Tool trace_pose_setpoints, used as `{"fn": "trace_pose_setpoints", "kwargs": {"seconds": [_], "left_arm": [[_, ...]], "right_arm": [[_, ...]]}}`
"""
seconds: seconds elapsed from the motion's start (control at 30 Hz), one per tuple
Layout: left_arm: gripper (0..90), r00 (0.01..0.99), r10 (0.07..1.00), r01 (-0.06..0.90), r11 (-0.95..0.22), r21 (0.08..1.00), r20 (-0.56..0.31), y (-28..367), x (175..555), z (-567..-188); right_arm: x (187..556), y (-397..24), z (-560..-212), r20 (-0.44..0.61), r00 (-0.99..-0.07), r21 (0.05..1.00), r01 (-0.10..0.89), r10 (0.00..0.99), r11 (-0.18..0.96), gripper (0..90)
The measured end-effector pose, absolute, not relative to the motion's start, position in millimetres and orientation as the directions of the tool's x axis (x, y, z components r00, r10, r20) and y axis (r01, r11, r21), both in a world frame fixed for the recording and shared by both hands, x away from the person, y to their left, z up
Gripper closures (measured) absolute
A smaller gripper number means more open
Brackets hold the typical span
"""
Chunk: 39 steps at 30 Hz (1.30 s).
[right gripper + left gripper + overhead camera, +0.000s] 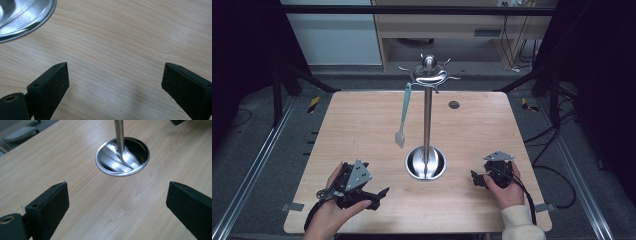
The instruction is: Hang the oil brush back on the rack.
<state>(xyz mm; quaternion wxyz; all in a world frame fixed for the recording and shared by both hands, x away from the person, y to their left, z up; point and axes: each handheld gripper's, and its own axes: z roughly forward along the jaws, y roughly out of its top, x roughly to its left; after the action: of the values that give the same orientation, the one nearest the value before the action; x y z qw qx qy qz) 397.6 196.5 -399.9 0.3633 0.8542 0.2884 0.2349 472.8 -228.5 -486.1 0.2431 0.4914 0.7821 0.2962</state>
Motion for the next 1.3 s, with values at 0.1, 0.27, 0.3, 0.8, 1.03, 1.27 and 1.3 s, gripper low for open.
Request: {"fn": "trace_pose_setpoints", "kwargs": {"seconds": [0.1, 0.27, 0.3, 0.8, 1.03, 1.27, 1.3], "left_arm": [[4.2, 0.721, 0.668, 0.338, -0.57, 0.749, 0.183, 200.5, 399.6, -406.6], [4.3, 0.711, 0.682, 0.369, -0.568, 0.736, 0.171, 208.5, 403.5, -419.4], [4.3, 0.706, 0.688, 0.377, -0.567, 0.733, 0.169, 211.0, 404.7, -422.9], [4.6, 0.643, 0.754, 0.47, -0.526, 0.709, 0.133, 241.4, 419.9, -457.0], [4.9, 0.603, 0.789, 0.502, -0.494, 0.71, 0.122, 255.6, 427.7, -467.2], [5.1, 0.555, 0.824, 0.533, -0.457, 0.712, 0.113, 272.1, 435.6, -475.0], [5.1, 0.546, 0.83, 0.538, -0.453, 0.711, 0.115, 274.8, 436.8, -476.6]], "right_arm": [[472.8, -228.4, -486.2, -0.09, -0.399, 0.702, 0.624, 0.912, 0.342, 8.2], [472.7, -228.1, -486.5, -0.09, -0.398, 0.7, 0.627, 0.913, 0.342, 8.1], [472.7, -228.1, -486.5, -0.09, -0.398, 0.7, 0.627, 0.913, 0.342, 8.1], [472.6, -227.3, -487.2, -0.087, -0.401, 0.698, 0.628, 0.912, 0.343, 8.1], [472.7, -227.1, -487.6, -0.089, -0.401, 0.698, 0.628, 0.912, 0.345, 8.2], [472.8, -227.2, -487.6, -0.089, -0.403, 0.698, 0.628, 0.911, 0.345, 8.2], [472.8, -227.2, -487.6, -0.089, -0.403, 0.697, 0.628, 0.911, 0.346, 8.2]]}}
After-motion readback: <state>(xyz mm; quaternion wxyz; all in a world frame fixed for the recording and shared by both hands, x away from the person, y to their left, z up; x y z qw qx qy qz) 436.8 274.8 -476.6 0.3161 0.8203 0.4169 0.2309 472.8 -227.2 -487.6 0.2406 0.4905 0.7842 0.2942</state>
